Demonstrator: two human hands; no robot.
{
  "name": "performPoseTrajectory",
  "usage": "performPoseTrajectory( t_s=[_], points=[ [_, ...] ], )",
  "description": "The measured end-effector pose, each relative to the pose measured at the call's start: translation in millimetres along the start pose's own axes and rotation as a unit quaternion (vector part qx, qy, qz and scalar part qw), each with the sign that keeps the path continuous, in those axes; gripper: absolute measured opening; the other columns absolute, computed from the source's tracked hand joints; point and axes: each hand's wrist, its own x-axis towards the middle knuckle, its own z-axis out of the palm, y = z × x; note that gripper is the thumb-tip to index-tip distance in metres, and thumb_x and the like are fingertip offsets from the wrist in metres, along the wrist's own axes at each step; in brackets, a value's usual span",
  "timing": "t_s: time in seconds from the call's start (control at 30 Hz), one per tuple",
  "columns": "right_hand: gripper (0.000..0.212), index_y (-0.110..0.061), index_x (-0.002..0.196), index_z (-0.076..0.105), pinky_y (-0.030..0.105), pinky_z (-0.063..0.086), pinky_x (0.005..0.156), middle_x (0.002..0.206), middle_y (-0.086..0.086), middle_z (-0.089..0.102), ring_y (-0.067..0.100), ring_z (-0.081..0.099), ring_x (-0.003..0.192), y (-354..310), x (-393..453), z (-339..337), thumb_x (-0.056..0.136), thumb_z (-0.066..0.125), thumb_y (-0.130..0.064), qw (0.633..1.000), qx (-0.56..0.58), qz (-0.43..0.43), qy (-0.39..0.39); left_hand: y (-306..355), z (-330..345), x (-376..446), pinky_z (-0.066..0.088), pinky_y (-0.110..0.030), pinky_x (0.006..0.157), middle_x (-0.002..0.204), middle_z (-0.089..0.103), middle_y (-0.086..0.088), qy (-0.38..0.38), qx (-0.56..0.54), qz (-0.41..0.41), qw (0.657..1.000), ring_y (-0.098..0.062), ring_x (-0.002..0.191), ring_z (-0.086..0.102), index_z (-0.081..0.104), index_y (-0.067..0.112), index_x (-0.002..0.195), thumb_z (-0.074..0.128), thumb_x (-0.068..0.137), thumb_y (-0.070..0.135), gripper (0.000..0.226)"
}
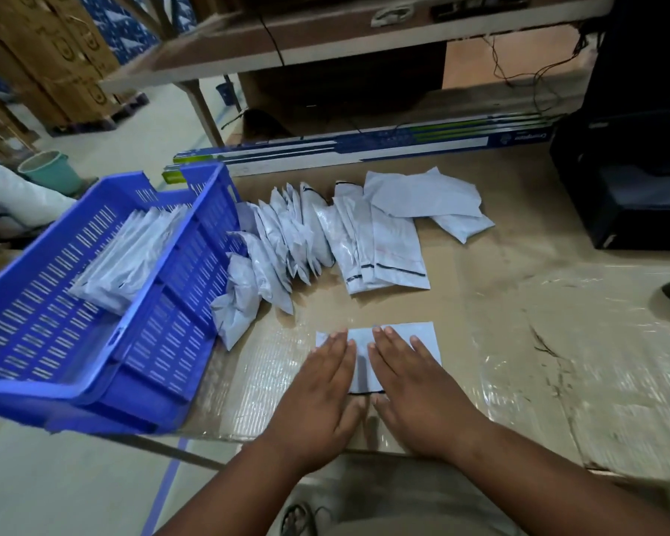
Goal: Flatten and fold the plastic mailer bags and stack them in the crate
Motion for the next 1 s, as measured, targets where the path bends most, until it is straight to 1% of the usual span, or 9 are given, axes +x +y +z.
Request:
performPoseTrajectory(
  t_s=[0.1, 0.17, 0.33, 0.6, 0.67, 0.73, 0.83, 0.93, 1.0],
  points=[
    [0.074, -0.010, 0.168, 0.014, 0.046, -0.005, 0.128, 0.177, 0.010, 0.003, 0.022, -0.006, 0.163, 0.1, 18.2, -1.4, 0.101, 0.030, -0.038, 0.999, 0.029, 0.002, -0.037, 24.1, 7.8, 18.7, 0.004, -0.043, 0.134, 0.178, -0.006, -0.004, -0.033, -0.041, -0.027, 0.998, -0.013, 0.163, -0.013, 0.005, 0.013, 0.170, 0.020, 0.112, 0.055, 0.074],
    [0.077, -0.014, 0.169, 0.001, 0.044, -0.010, 0.127, 0.177, 0.006, -0.009, 0.018, -0.018, 0.161, 4.2, 21.6, 3.9, 0.103, 0.028, -0.043, 0.997, 0.034, 0.010, -0.072, 26.6, 17.9, 24.6, 0.006, -0.046, 0.133, 0.178, -0.004, -0.005, -0.044, -0.008, -0.054, 0.998, -0.014, 0.163, -0.013, 0.006, 0.012, 0.170, 0.009, 0.108, 0.062, 0.079],
    [0.088, -0.014, 0.169, 0.007, 0.045, 0.001, 0.132, 0.176, 0.004, -0.007, 0.017, -0.008, 0.163, 26.6, 10.5, 5.4, 0.101, 0.020, -0.069, 0.996, 0.024, 0.036, -0.073, 1.2, 26.3, 25.1, 0.013, -0.048, 0.132, 0.178, 0.009, -0.007, -0.039, 0.031, -0.032, 0.998, -0.018, 0.165, 0.002, 0.018, 0.012, 0.169, 0.022, 0.109, 0.065, 0.080],
    [0.089, -0.026, 0.166, -0.016, 0.051, -0.011, 0.129, 0.173, -0.009, -0.026, 0.007, -0.025, 0.157, 72.9, -9.6, -21.6, 0.093, -0.012, -0.076, 0.983, -0.002, 0.113, -0.143, -44.6, 7.0, 11.3, 0.001, -0.046, 0.133, 0.177, -0.014, 0.008, -0.103, 0.054, -0.099, 0.988, -0.008, 0.161, -0.016, -0.005, 0.027, 0.170, 0.004, 0.105, 0.069, 0.079],
    [0.089, -0.025, 0.168, -0.011, 0.049, -0.011, 0.130, 0.174, -0.007, -0.021, 0.009, -0.021, 0.159, 74.0, -8.6, -30.4, 0.094, -0.011, -0.075, 0.979, 0.010, 0.143, -0.147, -48.1, -3.3, 9.9, -0.002, -0.045, 0.133, 0.175, -0.018, 0.011, -0.105, 0.040, -0.123, 0.986, -0.006, 0.160, -0.020, -0.006, 0.028, 0.170, 0.005, 0.105, 0.067, 0.076],
    [0.083, -0.021, 0.169, -0.002, 0.047, -0.008, 0.131, 0.176, -0.002, -0.012, 0.013, -0.014, 0.161, 65.3, -3.2, -40.1, 0.102, -0.001, -0.070, 0.982, 0.025, 0.160, -0.101, -38.1, -11.5, 13.4, -0.007, -0.039, 0.133, 0.174, -0.019, 0.011, -0.077, 0.019, -0.139, 0.987, -0.006, 0.160, -0.020, -0.005, 0.027, 0.170, 0.013, 0.110, 0.059, 0.070],
    [0.078, -0.014, 0.169, 0.011, 0.041, -0.005, 0.130, 0.177, 0.007, 0.002, 0.022, 0.001, 0.164, 31.7, 15.9, -44.5, 0.101, 0.008, -0.052, 0.995, 0.043, 0.080, -0.031, -4.8, -5.3, 32.1, 0.006, -0.040, 0.134, 0.177, -0.002, 0.001, -0.015, 0.004, -0.064, 0.998, -0.013, 0.164, -0.005, 0.011, 0.020, 0.171, 0.025, 0.111, 0.043, 0.066],
    [0.071, -0.014, 0.169, 0.008, 0.034, -0.005, 0.131, 0.177, 0.005, 0.001, 0.017, -0.002, 0.163, -1.0, 27.6, -25.3, 0.102, 0.026, -0.027, 0.990, 0.120, -0.001, -0.069, 16.6, 22.2, 43.8, 0.016, -0.048, 0.131, 0.176, 0.019, -0.005, -0.028, -0.034, 0.002, 0.999, -0.019, 0.164, 0.011, 0.027, 0.014, 0.168, 0.034, 0.107, 0.039, 0.066],
    [0.075, -0.018, 0.169, 0.003, 0.034, -0.002, 0.132, 0.177, 0.000, -0.005, 0.011, -0.007, 0.162, 0.8, 27.9, -12.1, 0.098, 0.019, -0.032, 0.988, 0.131, -0.002, -0.077, 14.0, 31.3, 44.9, 0.017, -0.049, 0.131, 0.176, 0.021, -0.004, -0.027, -0.018, 0.005, 0.999, -0.017, 0.164, 0.011, 0.028, 0.016, 0.168, 0.035, 0.107, 0.039, 0.065]
  ],
)
